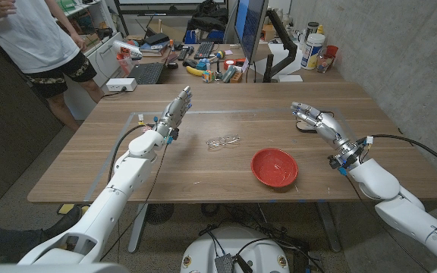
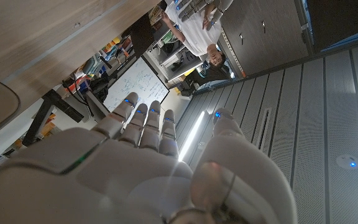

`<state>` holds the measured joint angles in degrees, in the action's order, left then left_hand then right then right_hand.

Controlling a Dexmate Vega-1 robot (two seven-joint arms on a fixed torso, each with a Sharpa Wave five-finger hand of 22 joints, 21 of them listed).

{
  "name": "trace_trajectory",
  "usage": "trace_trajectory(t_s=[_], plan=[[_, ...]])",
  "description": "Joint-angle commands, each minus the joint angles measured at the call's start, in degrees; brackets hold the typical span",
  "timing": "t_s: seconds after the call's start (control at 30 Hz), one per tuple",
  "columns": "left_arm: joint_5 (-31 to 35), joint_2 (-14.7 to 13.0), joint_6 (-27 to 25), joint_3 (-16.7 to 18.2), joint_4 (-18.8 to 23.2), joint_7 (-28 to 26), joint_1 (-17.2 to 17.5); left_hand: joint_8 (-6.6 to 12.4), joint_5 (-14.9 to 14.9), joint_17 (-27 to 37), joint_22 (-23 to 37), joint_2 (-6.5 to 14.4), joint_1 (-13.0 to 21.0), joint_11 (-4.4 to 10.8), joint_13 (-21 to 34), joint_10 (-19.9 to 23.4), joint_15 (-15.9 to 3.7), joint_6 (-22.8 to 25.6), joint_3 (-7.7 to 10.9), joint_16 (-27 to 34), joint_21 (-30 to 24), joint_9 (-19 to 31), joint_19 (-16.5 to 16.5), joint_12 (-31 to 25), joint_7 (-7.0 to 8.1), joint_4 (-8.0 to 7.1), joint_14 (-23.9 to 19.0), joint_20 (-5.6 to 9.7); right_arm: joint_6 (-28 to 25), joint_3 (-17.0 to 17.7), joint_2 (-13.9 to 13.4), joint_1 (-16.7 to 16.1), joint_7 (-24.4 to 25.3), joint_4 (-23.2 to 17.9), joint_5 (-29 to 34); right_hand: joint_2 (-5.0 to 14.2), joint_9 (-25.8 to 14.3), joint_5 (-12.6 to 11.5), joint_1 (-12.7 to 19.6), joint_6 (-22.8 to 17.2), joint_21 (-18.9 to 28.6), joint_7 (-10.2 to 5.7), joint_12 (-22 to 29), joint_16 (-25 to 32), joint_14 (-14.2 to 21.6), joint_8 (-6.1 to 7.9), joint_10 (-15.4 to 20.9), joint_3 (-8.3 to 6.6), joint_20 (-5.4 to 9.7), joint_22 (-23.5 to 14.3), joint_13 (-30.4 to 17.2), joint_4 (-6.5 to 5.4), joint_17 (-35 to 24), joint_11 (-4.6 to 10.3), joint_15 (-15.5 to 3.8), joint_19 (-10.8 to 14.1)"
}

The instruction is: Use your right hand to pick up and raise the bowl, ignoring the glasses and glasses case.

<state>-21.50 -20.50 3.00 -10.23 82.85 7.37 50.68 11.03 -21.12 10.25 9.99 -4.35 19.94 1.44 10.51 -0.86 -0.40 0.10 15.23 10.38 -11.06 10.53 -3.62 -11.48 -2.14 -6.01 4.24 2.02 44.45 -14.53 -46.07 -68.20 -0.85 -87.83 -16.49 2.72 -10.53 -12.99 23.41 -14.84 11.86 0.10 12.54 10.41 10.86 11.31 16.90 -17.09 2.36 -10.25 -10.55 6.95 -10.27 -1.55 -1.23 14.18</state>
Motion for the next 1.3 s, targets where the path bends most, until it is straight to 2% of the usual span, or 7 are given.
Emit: trace_trajectory(t_s=[0.03,0.6,1.3], plan=[[-0.24,-0.02,0.00,0.17,-0.82,1.02,-0.42,0.26,-0.21,0.23,0.22,0.45,0.06,0.26,0.26,0.28,-0.21,0.40,-0.20,0.34,-0.22,0.07,-0.65,-0.06,-0.11,-0.16,-0.09,2.64,0.01,0.21,-0.05,-1.15,1.20,-1.37,1.68,-0.44,-0.32,-0.28,-0.11,0.06,0.02,-0.24,0.30,0.39,0.54,0.00,0.23,-0.22,0.36,-0.19,-0.07,0.24,-0.14,0.05,-0.04,0.55],[-0.14,-0.49,-0.84,0.46,-0.69,1.27,-0.28,0.23,-0.25,0.23,0.22,0.54,0.11,0.30,0.26,0.37,-0.26,0.36,-0.37,0.33,-0.22,0.07,-0.71,-0.09,-0.08,-0.14,-0.04,2.62,0.51,1.21,0.34,-2.60,3.59,-2.41,6.32,-0.48,-0.33,-0.49,0.08,-0.06,0.00,-0.37,0.27,0.47,0.99,0.03,0.41,-0.28,0.39,-0.19,-0.08,0.40,-0.13,0.33,-0.25,0.76],[1.03,-0.10,-1.66,-0.58,0.60,-0.05,0.60,0.24,-0.30,0.23,0.23,0.66,0.19,0.32,0.26,0.41,-0.29,0.47,-0.59,0.32,-0.22,0.08,-0.79,-0.09,-0.11,-0.10,-0.01,2.56,3.61,2.99,-0.68,-5.59,3.11,-1.85,5.58,-0.58,-0.36,-0.73,0.11,-0.11,0.11,-0.36,0.40,0.58,1.71,0.05,1.09,-0.26,0.54,-0.19,-0.11,0.47,-0.16,0.47,-0.40,1.40]])
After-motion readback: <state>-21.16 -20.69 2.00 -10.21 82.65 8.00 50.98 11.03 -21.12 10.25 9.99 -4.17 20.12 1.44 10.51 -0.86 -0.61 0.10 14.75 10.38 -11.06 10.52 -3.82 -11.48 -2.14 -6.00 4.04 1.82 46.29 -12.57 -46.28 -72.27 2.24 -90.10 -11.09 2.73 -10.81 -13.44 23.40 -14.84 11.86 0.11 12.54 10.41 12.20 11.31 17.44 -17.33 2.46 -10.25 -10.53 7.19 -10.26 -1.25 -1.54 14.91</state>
